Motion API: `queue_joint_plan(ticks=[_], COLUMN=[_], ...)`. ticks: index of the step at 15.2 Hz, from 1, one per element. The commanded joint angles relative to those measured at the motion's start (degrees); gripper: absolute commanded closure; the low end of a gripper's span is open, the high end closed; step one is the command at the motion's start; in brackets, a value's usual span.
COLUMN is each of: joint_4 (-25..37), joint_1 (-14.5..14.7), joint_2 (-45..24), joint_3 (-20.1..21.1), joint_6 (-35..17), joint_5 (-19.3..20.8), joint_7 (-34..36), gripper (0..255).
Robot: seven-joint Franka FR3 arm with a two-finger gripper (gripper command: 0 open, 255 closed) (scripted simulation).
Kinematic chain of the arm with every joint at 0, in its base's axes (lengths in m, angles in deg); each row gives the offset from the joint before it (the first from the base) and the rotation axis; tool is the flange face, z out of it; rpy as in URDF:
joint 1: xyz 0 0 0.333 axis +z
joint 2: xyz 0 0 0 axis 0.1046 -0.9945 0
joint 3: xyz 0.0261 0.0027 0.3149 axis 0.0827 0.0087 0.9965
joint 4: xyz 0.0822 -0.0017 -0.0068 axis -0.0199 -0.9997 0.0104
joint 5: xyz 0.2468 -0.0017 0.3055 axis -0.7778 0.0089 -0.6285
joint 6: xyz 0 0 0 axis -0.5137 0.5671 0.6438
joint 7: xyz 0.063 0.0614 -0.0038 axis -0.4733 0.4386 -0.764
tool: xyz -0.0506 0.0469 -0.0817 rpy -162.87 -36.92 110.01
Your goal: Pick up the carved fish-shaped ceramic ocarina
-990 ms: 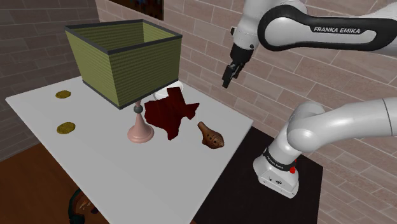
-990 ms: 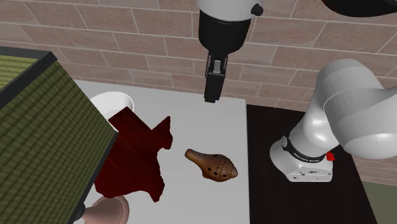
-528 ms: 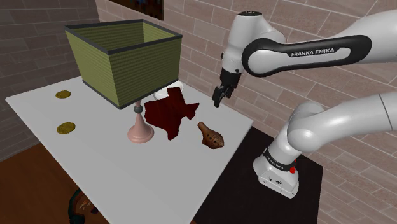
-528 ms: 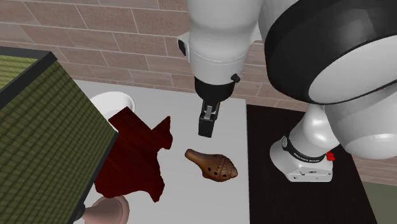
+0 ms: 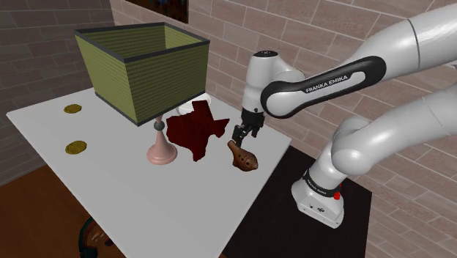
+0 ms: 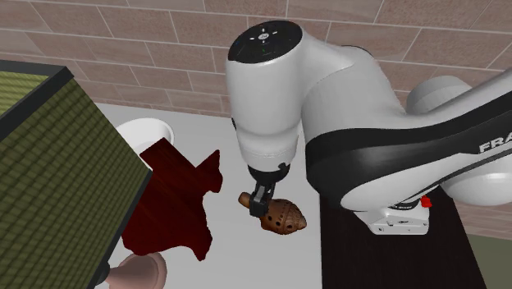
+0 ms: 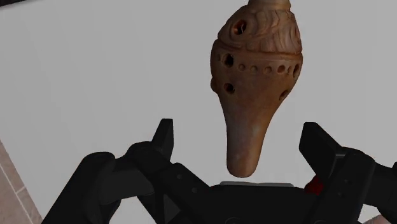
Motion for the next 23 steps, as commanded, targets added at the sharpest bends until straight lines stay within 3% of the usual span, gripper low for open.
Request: queue_joint_plan(ticks=[1, 11, 12, 21, 23], joint_4=[-0.6, -2.6, -2.5, -2.6, -2.2], joint_1=[0.7, 0.3, 0.4, 0.3, 0.5], joint_2=[-4.2, -12.1, -12.3, -12.1, -10.2], joint_3=[1.8, 3.4, 3.5, 3.4, 3.1], joint_6=[-4.1, -13.8, -13.9, -13.8, -11.5], joint_5=[-1.9, -2.2, -2.2, -2.2, -2.3], joint_7=[2.7, 3.7, 3.8, 3.7, 3.5], gripper=[0, 0, 255, 255, 255])
